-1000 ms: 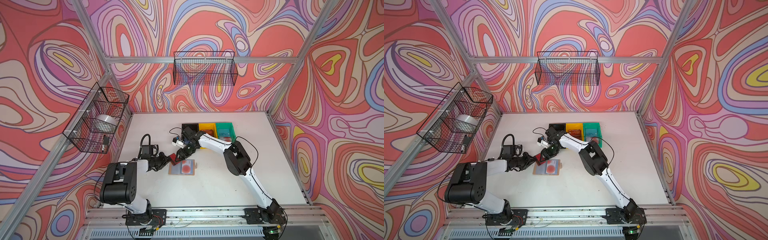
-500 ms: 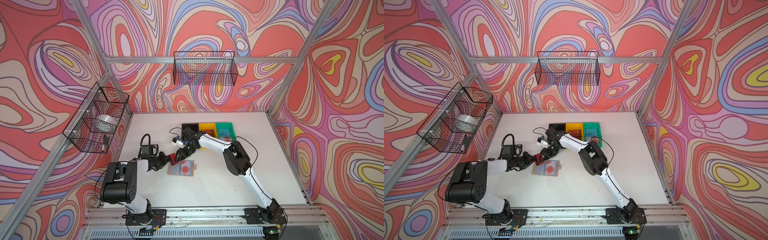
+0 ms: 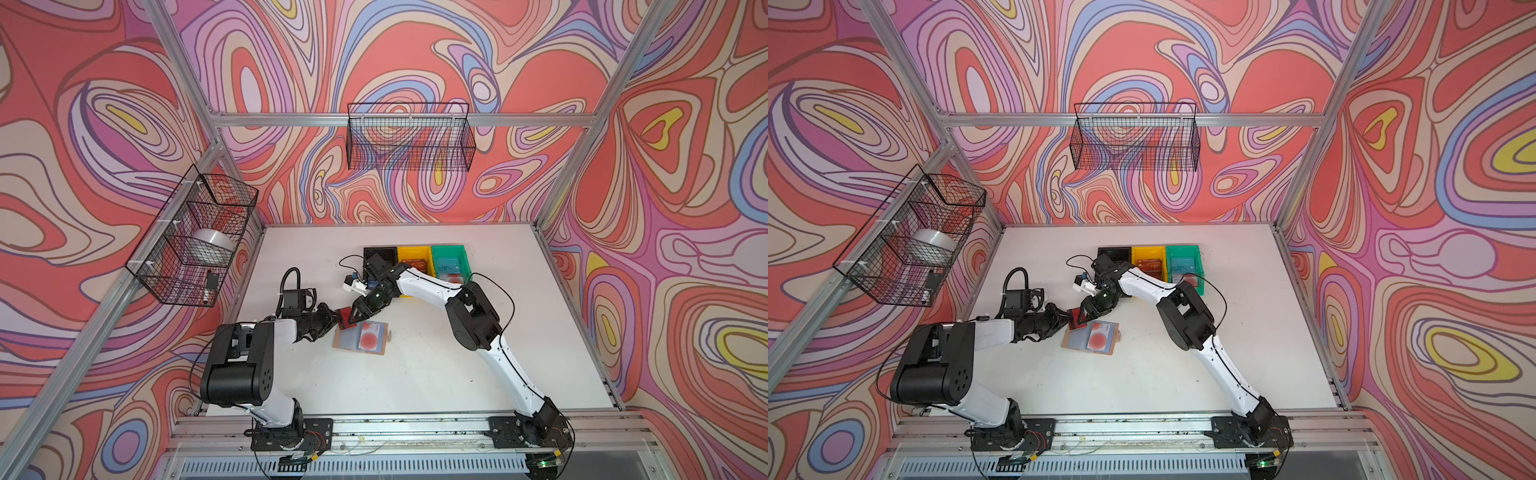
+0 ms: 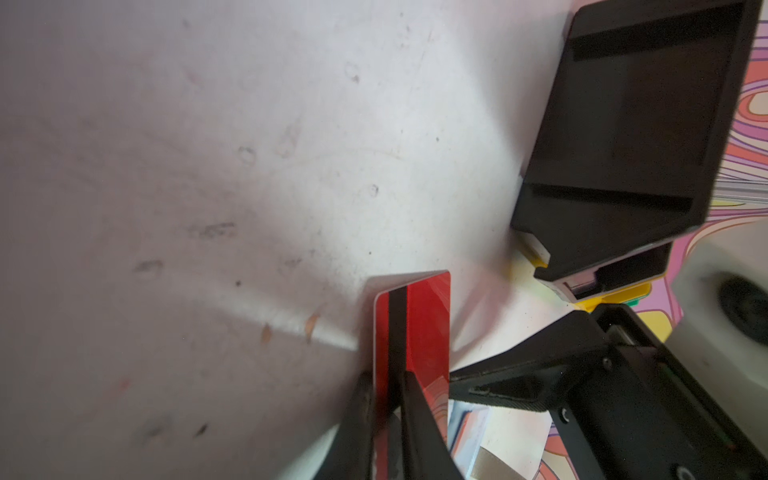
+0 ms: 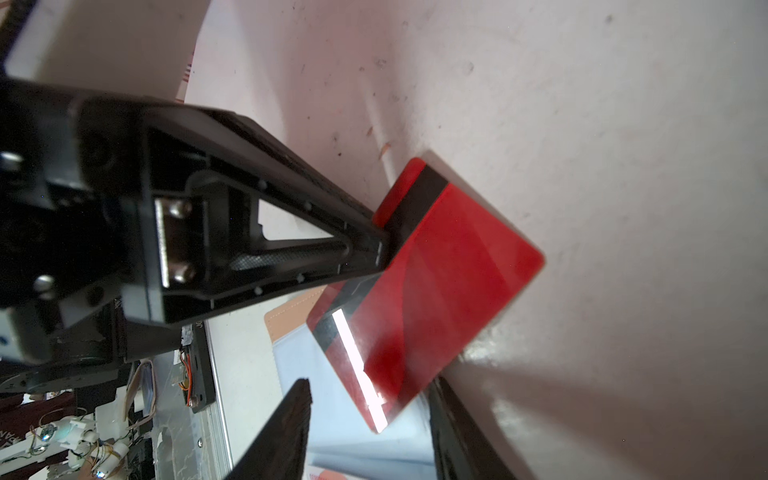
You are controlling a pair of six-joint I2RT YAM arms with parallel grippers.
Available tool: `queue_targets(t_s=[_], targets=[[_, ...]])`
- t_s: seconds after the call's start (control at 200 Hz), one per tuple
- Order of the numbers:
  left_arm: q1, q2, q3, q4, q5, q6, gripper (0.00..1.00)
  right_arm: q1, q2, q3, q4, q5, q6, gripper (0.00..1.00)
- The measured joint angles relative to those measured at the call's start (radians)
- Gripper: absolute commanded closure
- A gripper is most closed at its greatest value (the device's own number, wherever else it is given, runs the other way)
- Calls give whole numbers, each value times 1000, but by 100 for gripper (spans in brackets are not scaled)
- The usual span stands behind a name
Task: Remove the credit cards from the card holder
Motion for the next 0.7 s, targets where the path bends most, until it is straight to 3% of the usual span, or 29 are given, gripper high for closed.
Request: queue_targets(t_s=[0.491,0.636,0.701], targets=[[1,0,0,2,-2,-4,87,0,5,0,3,-31,-8,52],[4,0,0,5,-3,-5,100,0,6,0,2,-31,-12,52],[6,0,0,16,4,-8,100,0,6,0,1,-32,-18,52]])
